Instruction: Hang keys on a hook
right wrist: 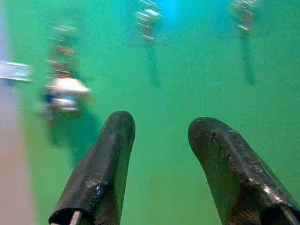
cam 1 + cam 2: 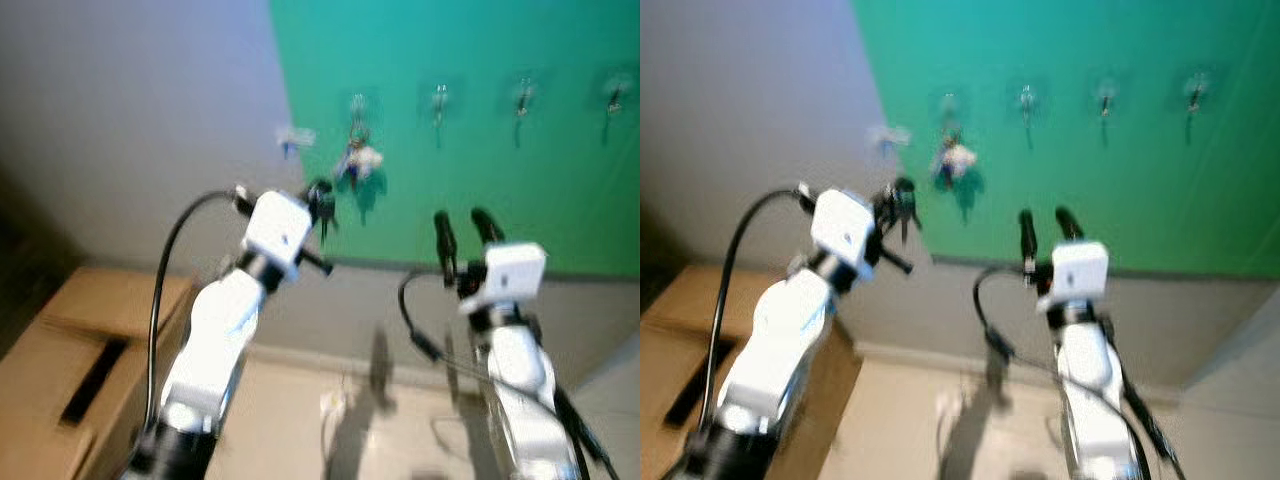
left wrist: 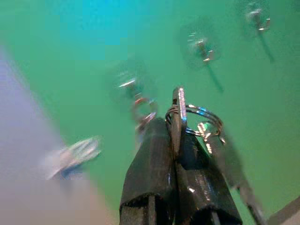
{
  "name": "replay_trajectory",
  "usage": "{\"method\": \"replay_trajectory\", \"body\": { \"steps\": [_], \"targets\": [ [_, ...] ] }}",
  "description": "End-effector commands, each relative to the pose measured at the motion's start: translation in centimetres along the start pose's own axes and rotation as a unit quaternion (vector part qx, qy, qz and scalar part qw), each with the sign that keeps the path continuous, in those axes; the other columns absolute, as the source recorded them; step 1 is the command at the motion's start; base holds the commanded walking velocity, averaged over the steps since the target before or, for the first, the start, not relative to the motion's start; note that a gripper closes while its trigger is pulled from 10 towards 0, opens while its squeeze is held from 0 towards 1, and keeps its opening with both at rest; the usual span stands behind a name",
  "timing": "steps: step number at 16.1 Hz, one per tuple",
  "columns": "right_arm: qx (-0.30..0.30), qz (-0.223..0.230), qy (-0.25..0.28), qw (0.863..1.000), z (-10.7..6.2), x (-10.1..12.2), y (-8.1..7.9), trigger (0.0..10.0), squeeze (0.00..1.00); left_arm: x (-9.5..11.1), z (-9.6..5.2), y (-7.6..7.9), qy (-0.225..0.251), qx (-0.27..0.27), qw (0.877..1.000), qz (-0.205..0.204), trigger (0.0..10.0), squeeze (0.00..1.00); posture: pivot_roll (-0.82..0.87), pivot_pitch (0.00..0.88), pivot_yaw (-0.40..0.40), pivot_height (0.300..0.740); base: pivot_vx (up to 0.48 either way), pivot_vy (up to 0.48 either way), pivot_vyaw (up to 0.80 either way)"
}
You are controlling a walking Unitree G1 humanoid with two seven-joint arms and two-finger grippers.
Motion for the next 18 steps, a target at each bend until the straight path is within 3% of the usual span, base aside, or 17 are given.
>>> {"method": "replay_trajectory", "body": {
  "steps": [1,5,8,12,16,18],
  "targets": [
    [-0.011,-0.007,-0.008,1.0,-0.3,-0.3,0.6,10.0,0.0,0.5,0.4,0.7,0.006,-0.016,1.0,-0.001,10.0,0.0,-0.21,0.006,0.177,0.74,0.48,0.0,-0.63],
    [0.01,-0.016,-0.011,1.0,-0.5,-0.6,-0.3,10.0,0.0,0.4,0.6,1.7,0.005,-0.047,0.999,-0.001,10.0,0.0,-0.2,0.013,0.177,0.74,0.48,0.0,-0.47],
    [0.01,-0.015,-0.02,1.0,-0.8,-1.0,-0.7,10.0,0.0,1.1,0.7,2.3,0.012,-0.076,0.997,-0.028,10.0,0.0,-0.19,0.017,0.182,0.74,0.0,0.0,0.0],
    [0.008,-0.011,-0.02,1.0,-0.9,-1.2,-0.7,10.0,0.0,1.9,1.1,2.2,0.02,-0.092,0.994,-0.048,10.0,0.0,-0.2,0.005,0.188,0.74,0.0,0.0,0.0],
    [0.01,-0.014,-0.02,1.0,-1.3,-1.3,-0.5,10.0,0.0,1.8,2.4,0.5,0.009,-0.107,0.989,-0.098,10.0,0.0,-0.21,0.0,0.189,0.74,0.0,0.0,0.0],
    [0.009,-0.013,-0.021,1.0,-1.3,-1.4,-0.5,10.0,0.0,2.0,2.9,0.5,0.011,-0.126,0.986,-0.111,10.0,0.0,-0.22,0.0,0.19,0.74,0.0,0.0,0.0]
  ]
}}
Point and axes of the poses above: a point about 5 cm out from each wrist's last joint towards the gripper, its own z axis pointing out of the wrist towards the gripper, its own x axis along the axis of the wrist's last joint, y = z × x, the point moved 6 cm from there along z, pointing out of the wrist towards the gripper, and after that the axes turned 6 degrees about z, right-handed, at the moved point
